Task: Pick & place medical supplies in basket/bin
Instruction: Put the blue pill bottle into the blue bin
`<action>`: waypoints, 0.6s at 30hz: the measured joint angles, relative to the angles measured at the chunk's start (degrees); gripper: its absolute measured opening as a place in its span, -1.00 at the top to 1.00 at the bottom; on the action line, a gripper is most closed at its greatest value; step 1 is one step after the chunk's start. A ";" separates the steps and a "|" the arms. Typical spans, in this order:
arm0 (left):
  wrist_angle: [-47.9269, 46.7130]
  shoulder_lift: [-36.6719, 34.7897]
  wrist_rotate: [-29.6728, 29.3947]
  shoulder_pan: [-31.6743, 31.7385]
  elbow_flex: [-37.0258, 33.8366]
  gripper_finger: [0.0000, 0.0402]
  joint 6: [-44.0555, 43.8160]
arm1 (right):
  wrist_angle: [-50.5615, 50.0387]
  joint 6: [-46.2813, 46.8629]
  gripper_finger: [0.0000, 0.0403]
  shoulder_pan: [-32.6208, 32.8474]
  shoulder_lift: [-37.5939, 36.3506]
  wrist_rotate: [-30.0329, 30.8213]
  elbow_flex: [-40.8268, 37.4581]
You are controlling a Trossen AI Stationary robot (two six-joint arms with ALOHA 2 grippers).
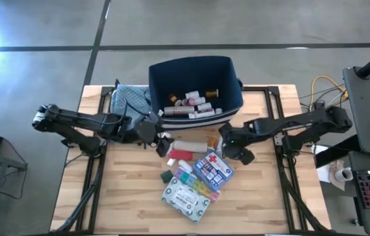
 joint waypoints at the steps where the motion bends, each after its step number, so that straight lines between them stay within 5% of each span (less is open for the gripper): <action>1: 0.00 0.00 -0.02 -0.44 -0.30 -0.34 -0.87 | 0.13 -1.83 -0.42 -0.01 1.45 0.14 -0.66; 9: 0.09 0.00 -0.02 -1.77 -1.34 -0.34 -4.34 | 2.88 -3.89 -0.42 -0.20 11.17 14.91 0.06; 18: 0.22 0.00 -0.41 -1.77 -1.34 -0.34 -5.23 | 9.15 -6.47 -0.42 -0.35 10.94 8.16 0.34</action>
